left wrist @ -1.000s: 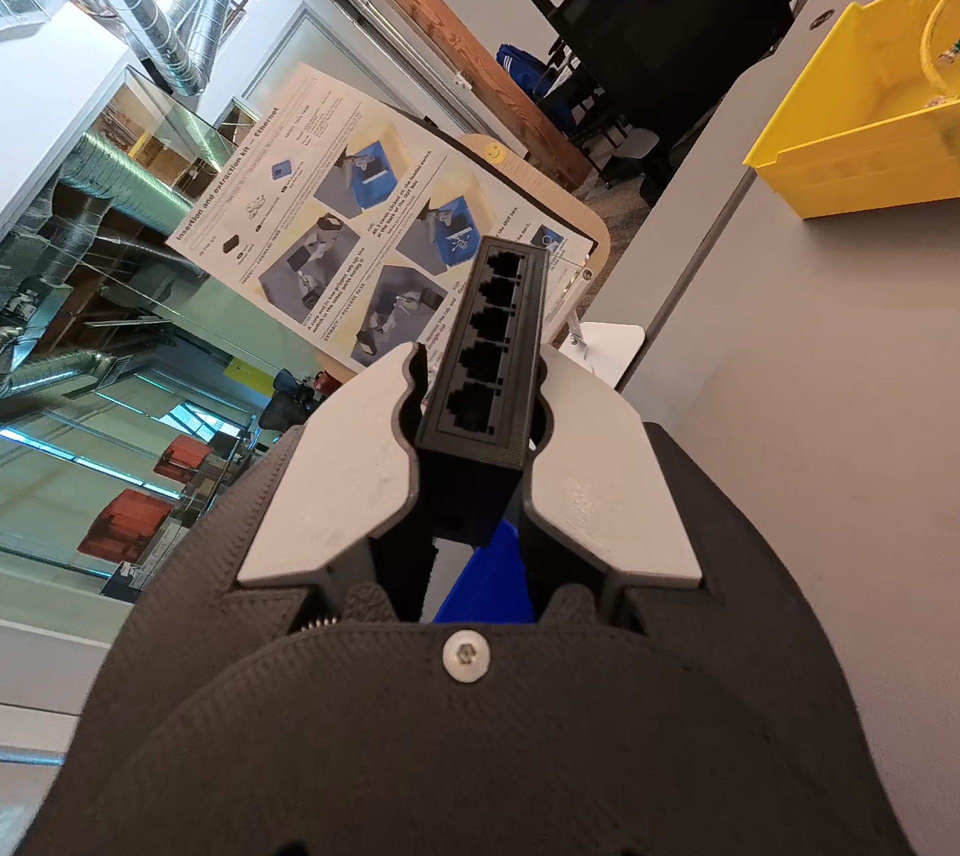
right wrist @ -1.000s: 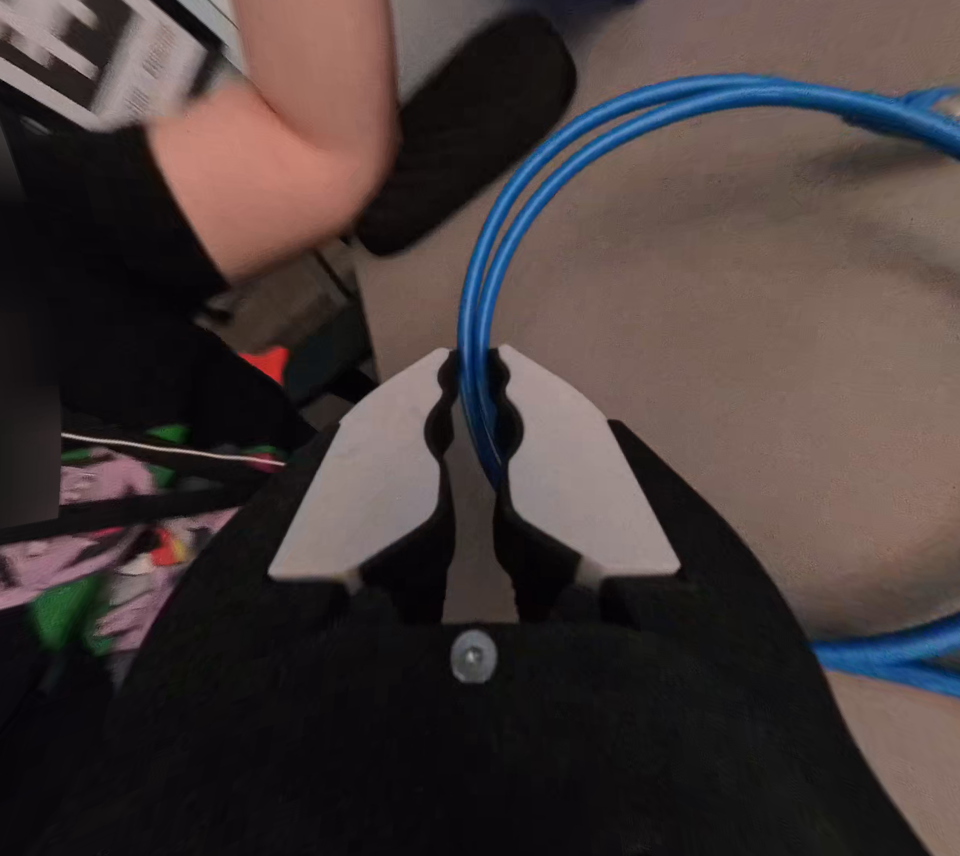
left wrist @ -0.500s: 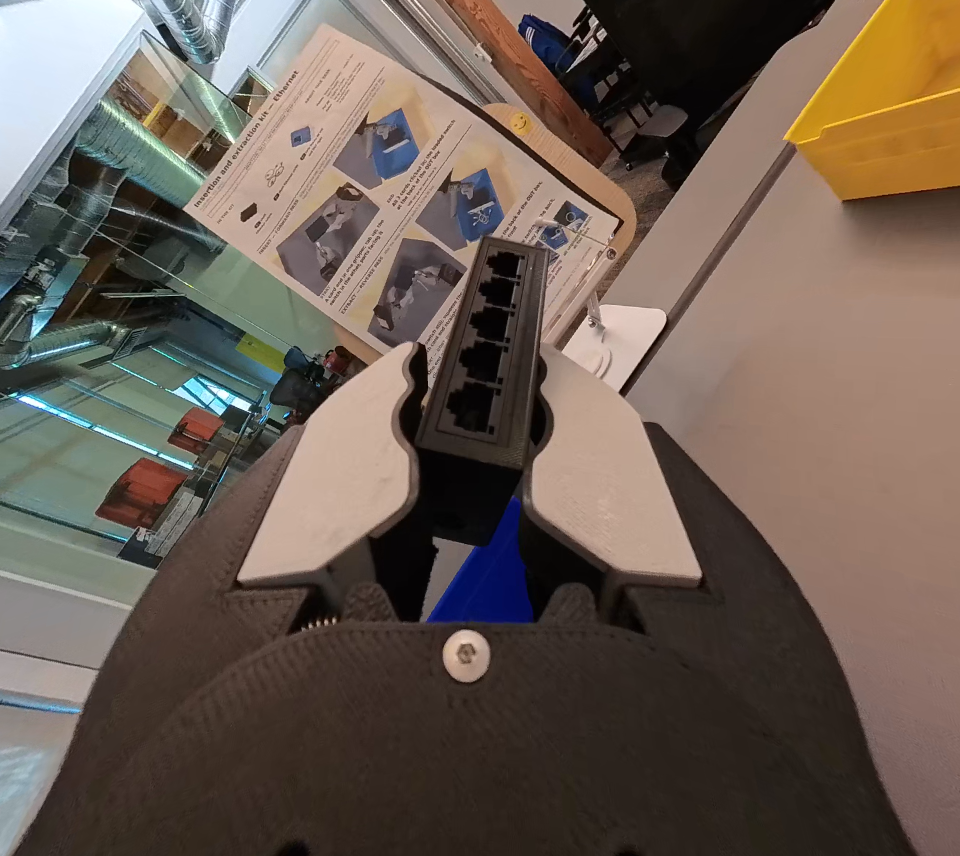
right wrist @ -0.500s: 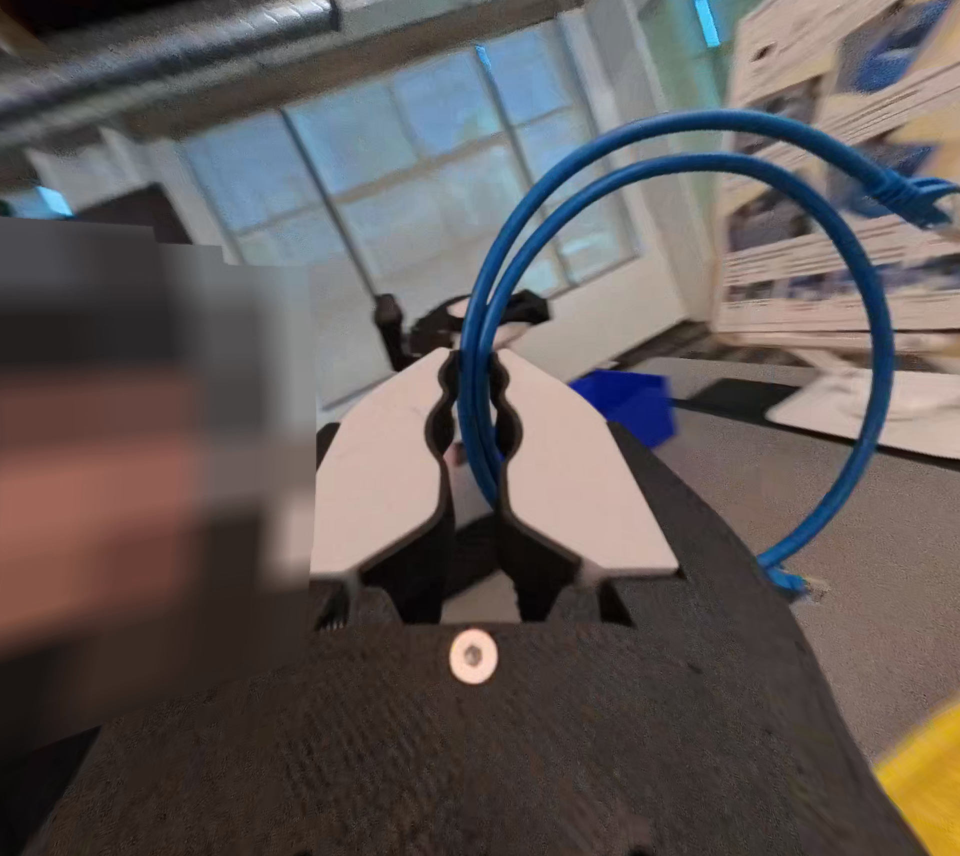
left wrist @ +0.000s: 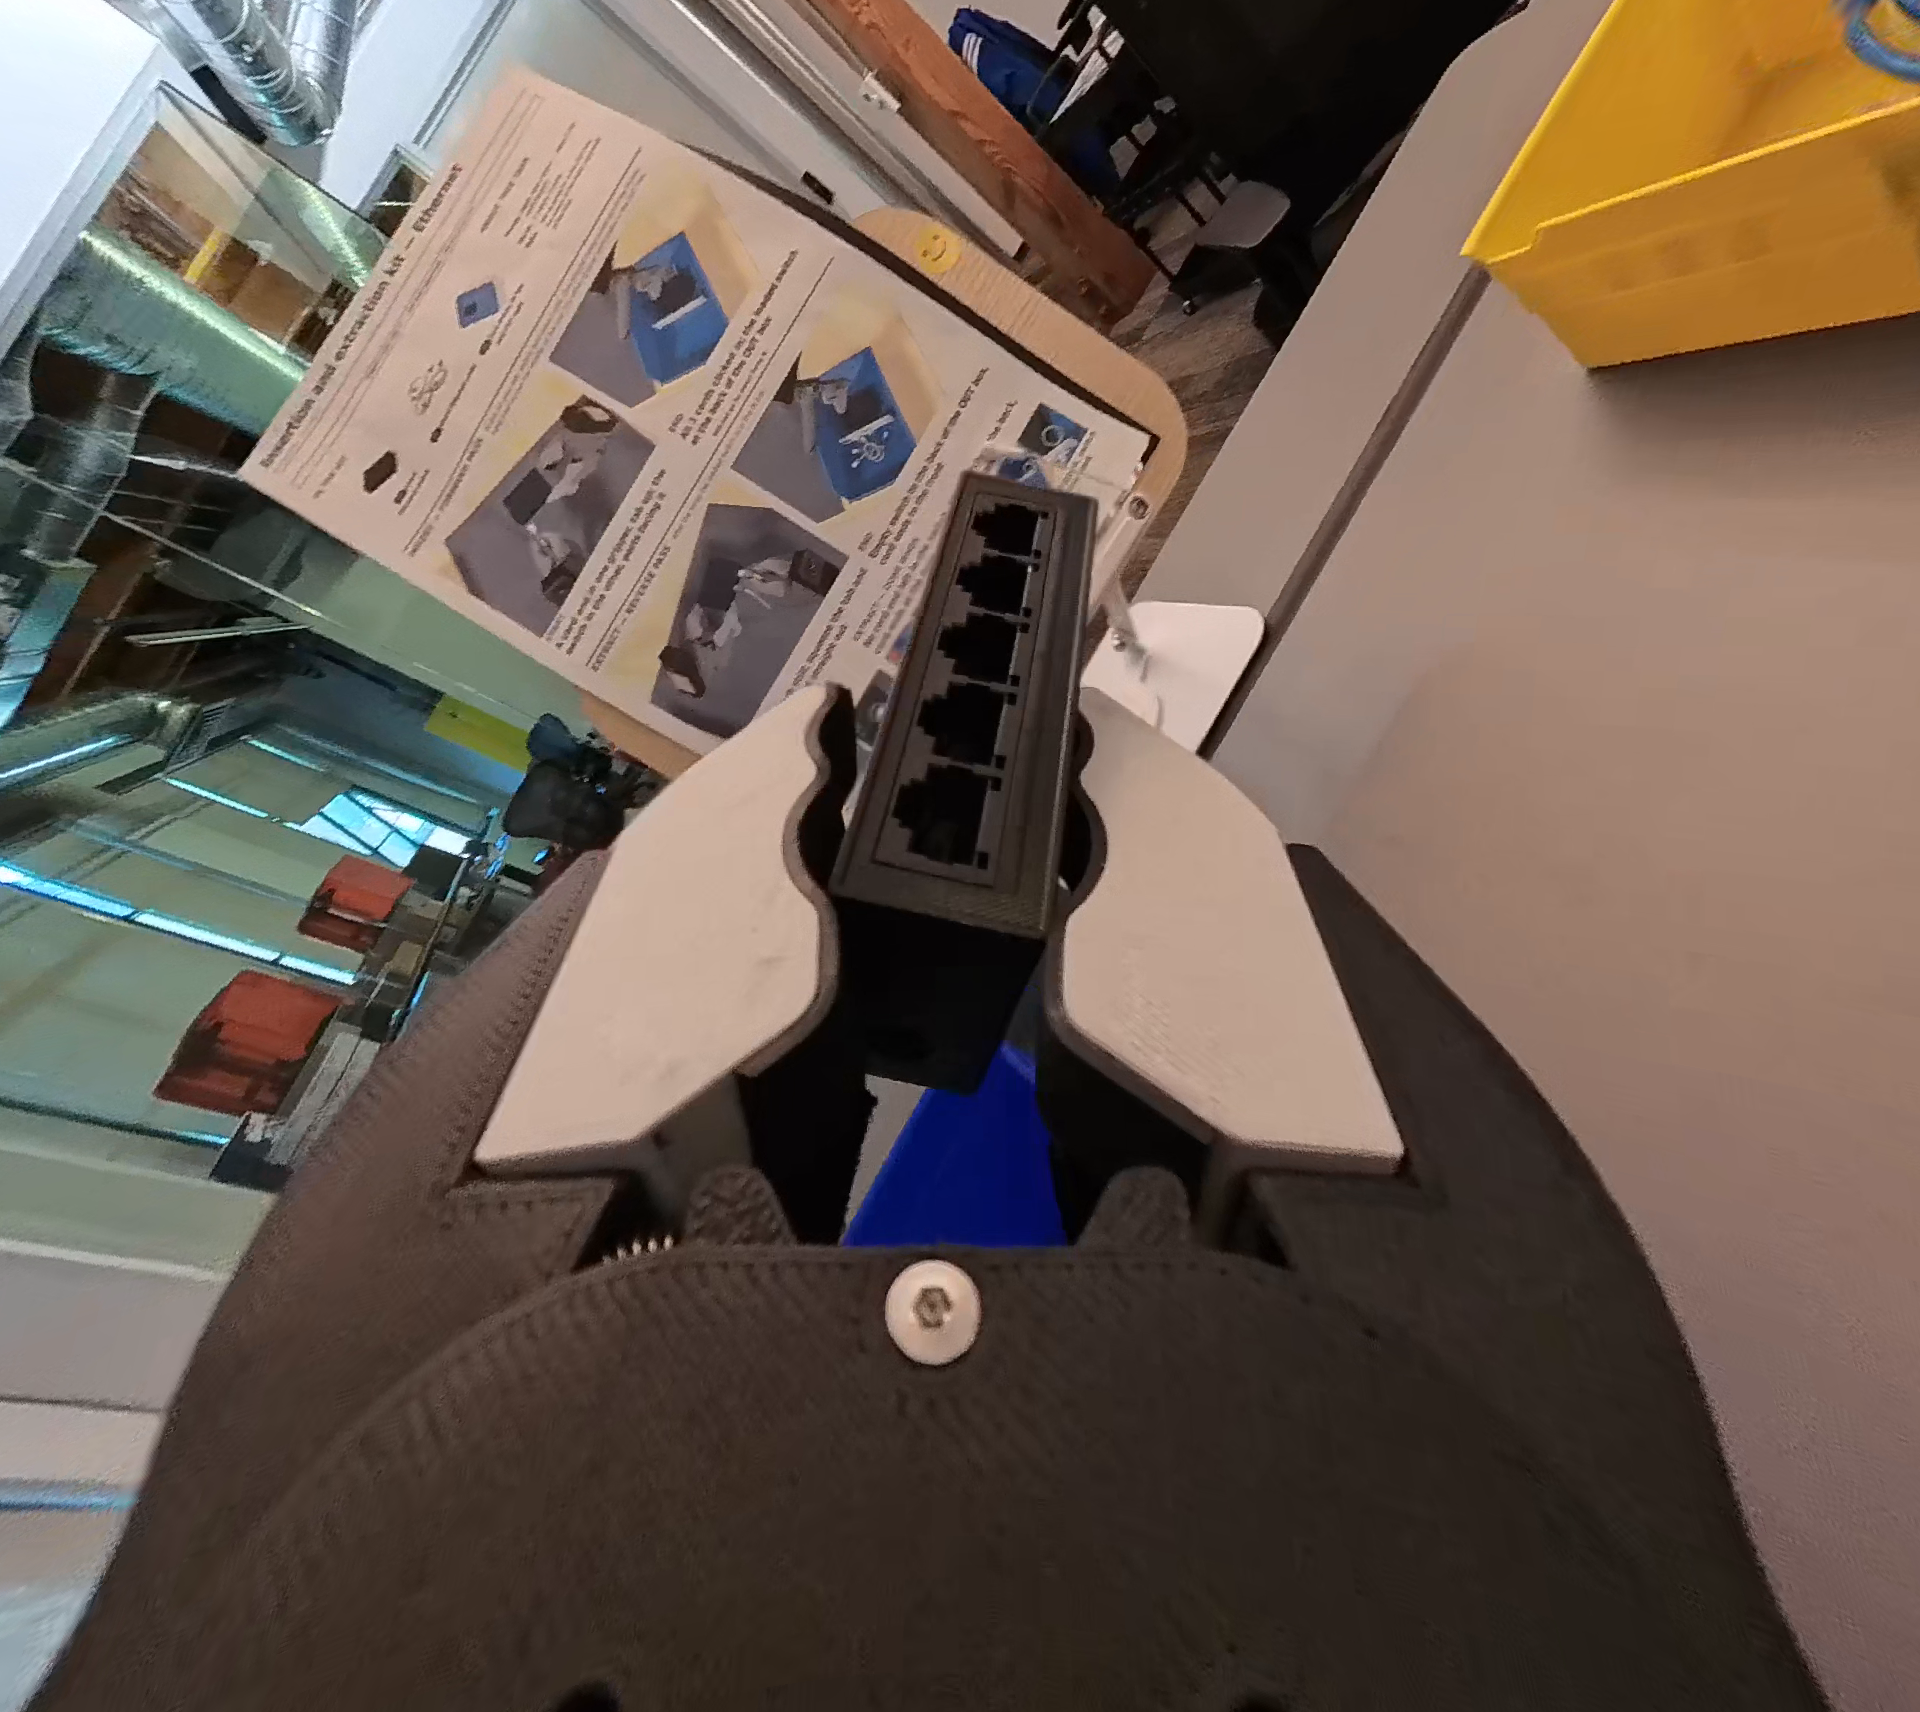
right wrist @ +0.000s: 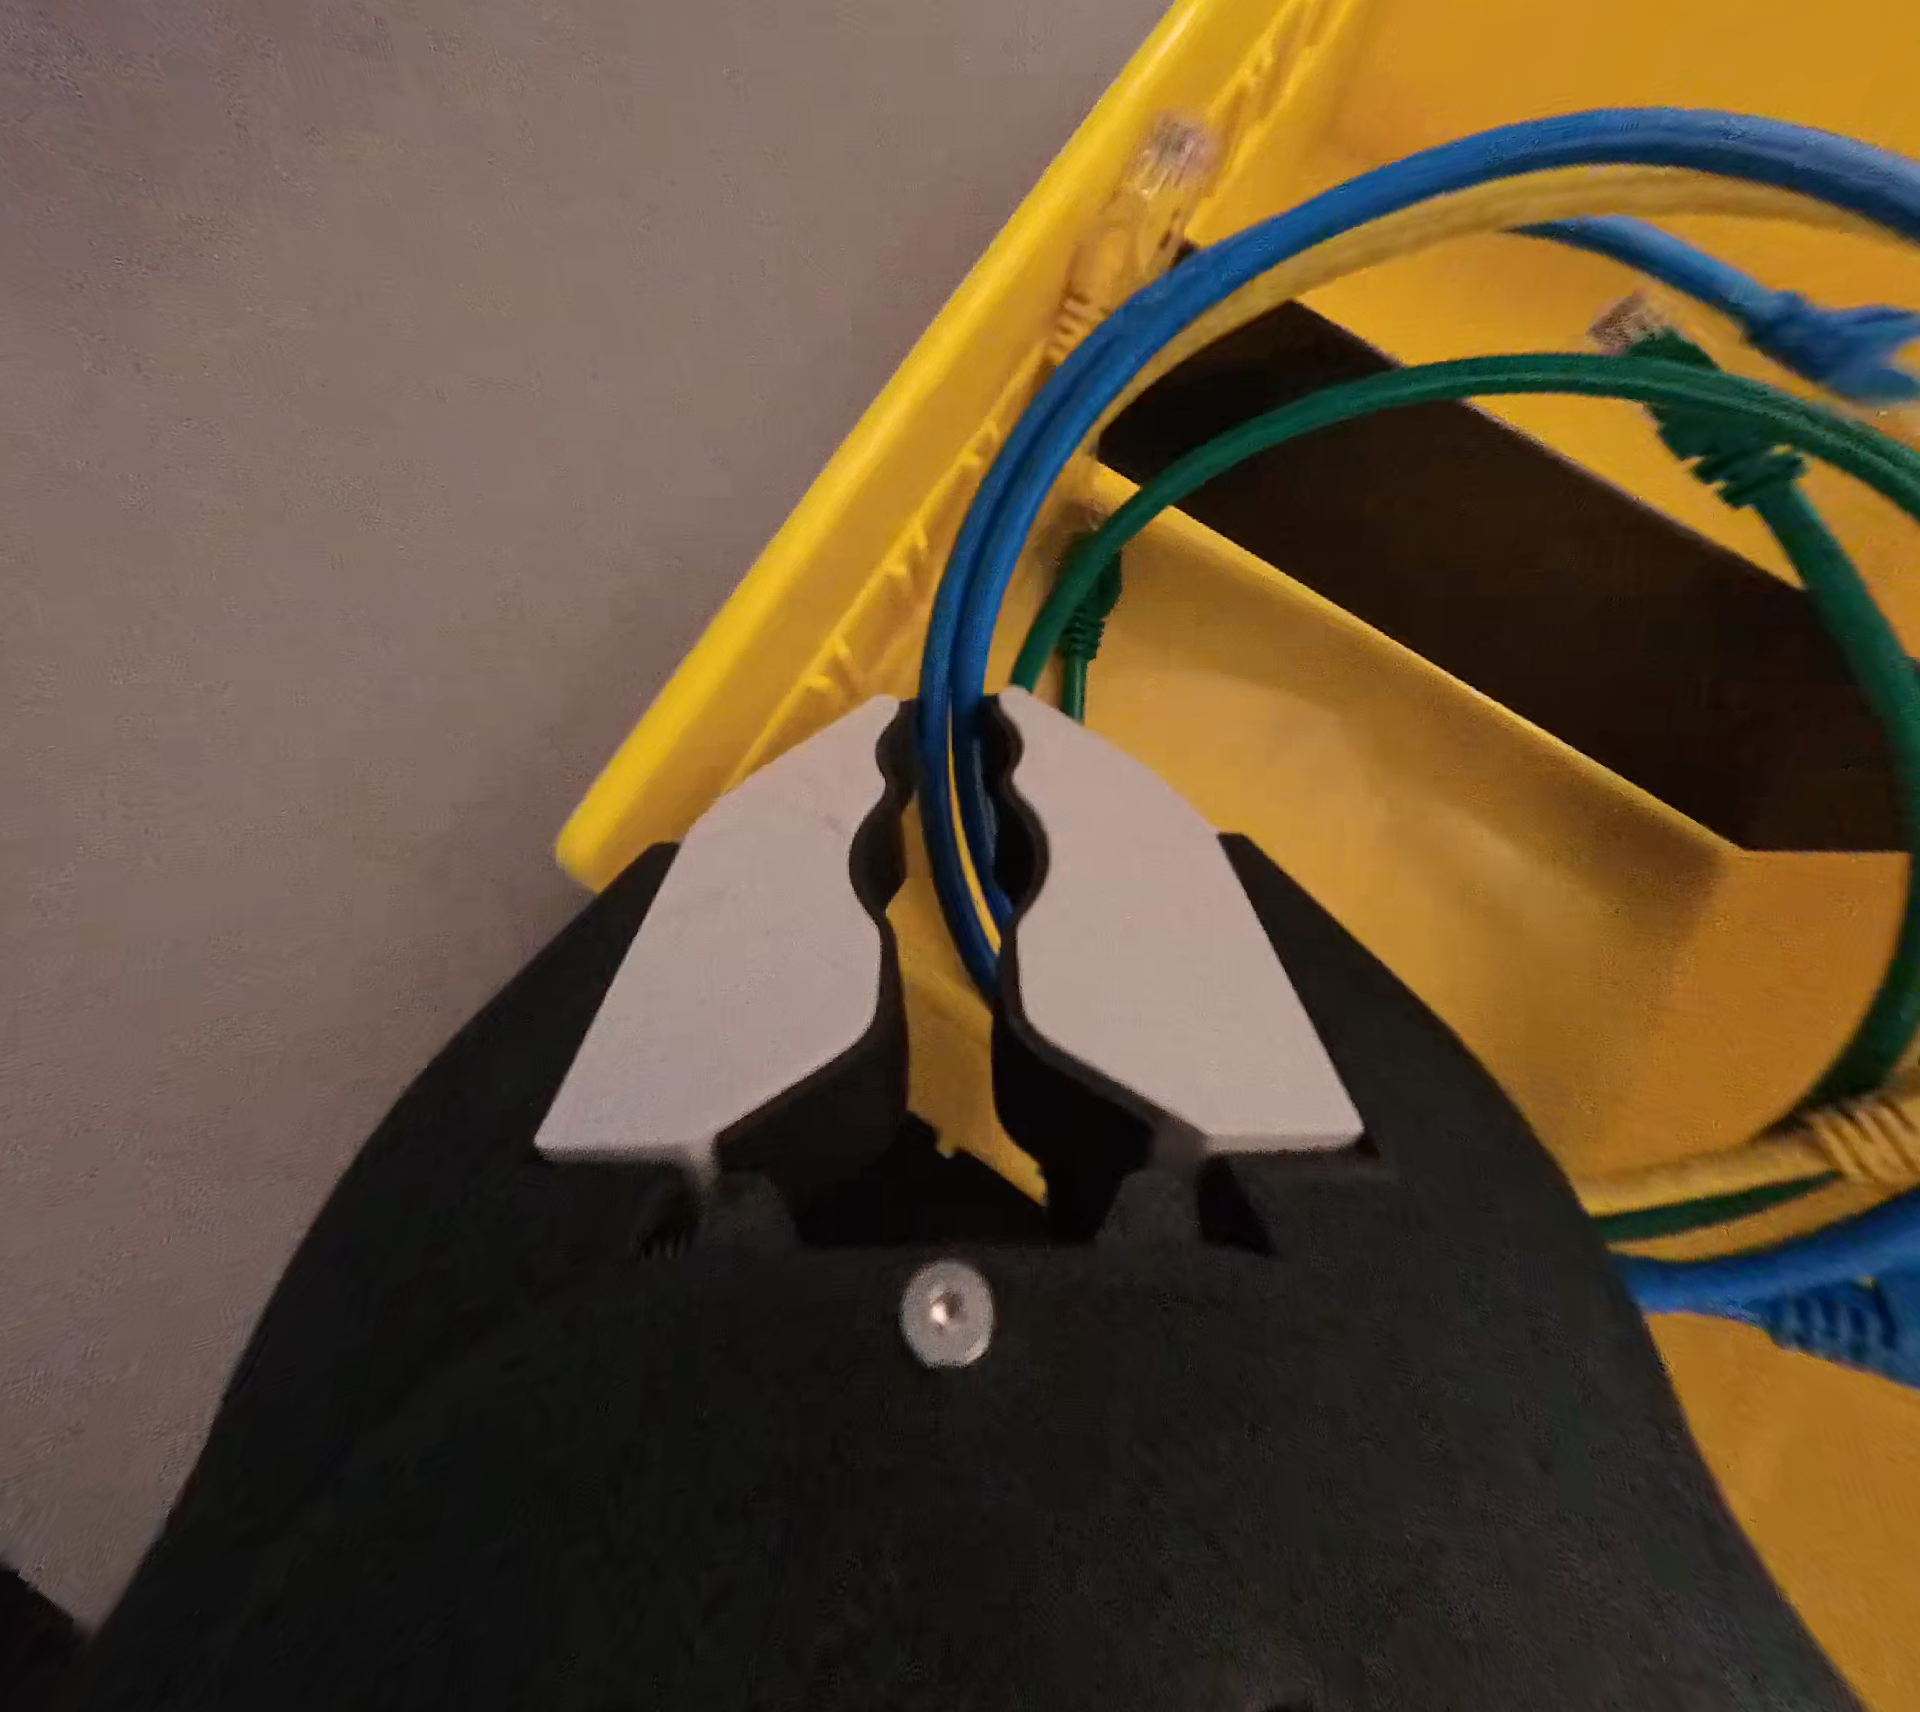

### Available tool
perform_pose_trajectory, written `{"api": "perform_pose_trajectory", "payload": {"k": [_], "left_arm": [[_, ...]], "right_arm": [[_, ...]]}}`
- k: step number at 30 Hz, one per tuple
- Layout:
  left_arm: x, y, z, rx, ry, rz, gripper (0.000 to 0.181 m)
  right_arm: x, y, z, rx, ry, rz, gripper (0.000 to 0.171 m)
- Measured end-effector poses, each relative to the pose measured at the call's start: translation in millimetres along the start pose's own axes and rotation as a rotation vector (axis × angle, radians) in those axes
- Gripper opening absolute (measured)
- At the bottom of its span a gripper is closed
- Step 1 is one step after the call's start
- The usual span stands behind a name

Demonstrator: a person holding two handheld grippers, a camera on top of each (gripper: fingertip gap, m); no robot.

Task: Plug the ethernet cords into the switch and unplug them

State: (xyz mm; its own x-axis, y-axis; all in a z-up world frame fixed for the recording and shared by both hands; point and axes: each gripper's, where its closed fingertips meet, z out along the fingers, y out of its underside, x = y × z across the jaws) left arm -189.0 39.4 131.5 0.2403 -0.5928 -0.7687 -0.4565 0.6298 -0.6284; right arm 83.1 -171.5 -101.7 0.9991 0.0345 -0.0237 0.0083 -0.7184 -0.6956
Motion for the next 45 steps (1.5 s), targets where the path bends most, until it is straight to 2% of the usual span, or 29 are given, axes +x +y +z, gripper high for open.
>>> {"api": "perform_pose_trajectory", "payload": {"k": [3, 6, 8, 11, 14, 17, 19, 20, 24, 28, 31, 34, 39, 45], "left_arm": [[12, -8, 3, 0.034, 0.06, -0.021, 0.037], [33, -23, 3, 0.109, 0.177, -0.063, 0.036], [52, -38, 0, 0.181, 0.281, -0.086, 0.036], [84, -61, -11, 0.29, 0.45, -0.086, 0.036], [108, -73, -18, 0.319, 0.526, -0.043, 0.036], [129, -78, -21, 0.32, 0.565, 0.034, 0.037], [138, -79, -22, 0.312, 0.579, 0.068, 0.037], [140, -76, -19, 0.294, 0.564, 0.092, 0.036], [118, -68, -9, 0.271, 0.451, 0.051, 0.034], [70, -44, -7, 0.199, 0.355, -0.095, 0.043], [45, -28, -8, 0.167, 0.298, -0.144, 0.042], [33, -20, -9, 0.151, 0.273, -0.159, 0.04], [27, -13, -6, 0.146, 0.267, -0.177, 0.036], [15, 6, 6, 0.071, 0.232, -0.245, 0.043]], "right_arm": [[1, -18, -14, 0.046, 0.023, 0.025, 0.026], [-4, -61, -52, 0.179, 0.14, -0.118, 0.038], [-44, -106, -80, 0.355, 0.138, -0.274, 0.045], [-145, -155, -108, 0.57, 0.035, -0.648, 0.062], [-215, -178, -116, 0.648, 0.034, -0.946, 0.061], [-238, -188, -99, 0.547, 0.035, -1.076, 0.057], [-238, -180, -82, 0.408, -0.005, -1.138, 0.031], [-234, -178, -77, 0.359, -0.006, -1.16, 0.028], [-194, -190, -78, 0.316, 0.163, -1.245, 0.029], [-66, -210, -81, 0.17, 0.291, -1.09, 0.028], [36, -192, -61, -0.054, 0.257, -0.957, 0.029], [98, -153, -28, -0.269, 0.126, -0.808, 0.029], [139, -98, 23, -0.499, -0.047, -0.674, 0.028], [175, -56, 55, -0.718, -0.054, -0.65, 0.029]]}}
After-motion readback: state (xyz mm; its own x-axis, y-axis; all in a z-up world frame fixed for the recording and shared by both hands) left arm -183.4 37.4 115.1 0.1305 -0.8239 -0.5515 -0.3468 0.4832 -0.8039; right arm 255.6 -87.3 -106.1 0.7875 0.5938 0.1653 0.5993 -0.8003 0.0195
